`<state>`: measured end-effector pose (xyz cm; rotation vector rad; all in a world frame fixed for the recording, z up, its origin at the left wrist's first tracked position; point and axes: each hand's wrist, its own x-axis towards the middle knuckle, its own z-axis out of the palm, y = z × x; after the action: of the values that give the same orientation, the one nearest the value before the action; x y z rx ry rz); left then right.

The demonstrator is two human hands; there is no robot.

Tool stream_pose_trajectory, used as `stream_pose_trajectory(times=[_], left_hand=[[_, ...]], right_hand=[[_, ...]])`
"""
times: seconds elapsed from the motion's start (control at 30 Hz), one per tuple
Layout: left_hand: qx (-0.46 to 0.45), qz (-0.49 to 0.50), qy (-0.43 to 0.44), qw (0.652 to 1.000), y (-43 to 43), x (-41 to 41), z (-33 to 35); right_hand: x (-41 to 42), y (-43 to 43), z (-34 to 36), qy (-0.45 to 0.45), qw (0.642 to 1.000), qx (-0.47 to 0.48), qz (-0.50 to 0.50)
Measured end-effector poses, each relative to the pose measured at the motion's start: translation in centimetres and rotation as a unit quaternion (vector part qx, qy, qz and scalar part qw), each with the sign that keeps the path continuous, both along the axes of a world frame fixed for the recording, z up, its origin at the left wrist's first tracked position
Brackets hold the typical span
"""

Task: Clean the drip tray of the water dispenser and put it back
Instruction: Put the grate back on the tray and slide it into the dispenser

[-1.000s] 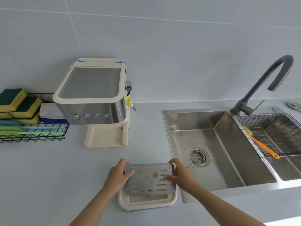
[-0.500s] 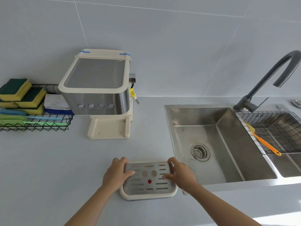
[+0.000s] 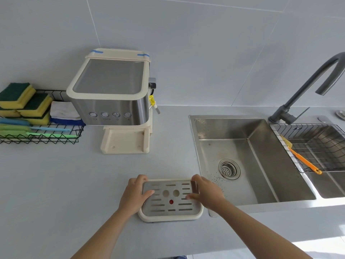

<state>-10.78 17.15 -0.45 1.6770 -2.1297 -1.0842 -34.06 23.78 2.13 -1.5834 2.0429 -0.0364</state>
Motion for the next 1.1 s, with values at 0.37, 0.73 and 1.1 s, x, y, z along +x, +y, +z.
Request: stream_pose_trajectory(times=[0.37,0.73,1.1], left_hand=[[0.033,0.042,0.005,0.999,0.1,0.0,-0.2],[0.066,0.132,0.082,0.986,0.8,-0.1,-0.3],[0.085,0.135,0.16,0.974,3.8,0.7,-0.3]], right_hand=[[-0.2,0.7,-1.0,-0.041,0.995,-0.007,-0.086],[-0.1,1.3,-1.4,-0.134,0.977,-0.001,-0.168],[1.5,4.4,-1.4,-0.21,0.965,-0.094,-0.126]])
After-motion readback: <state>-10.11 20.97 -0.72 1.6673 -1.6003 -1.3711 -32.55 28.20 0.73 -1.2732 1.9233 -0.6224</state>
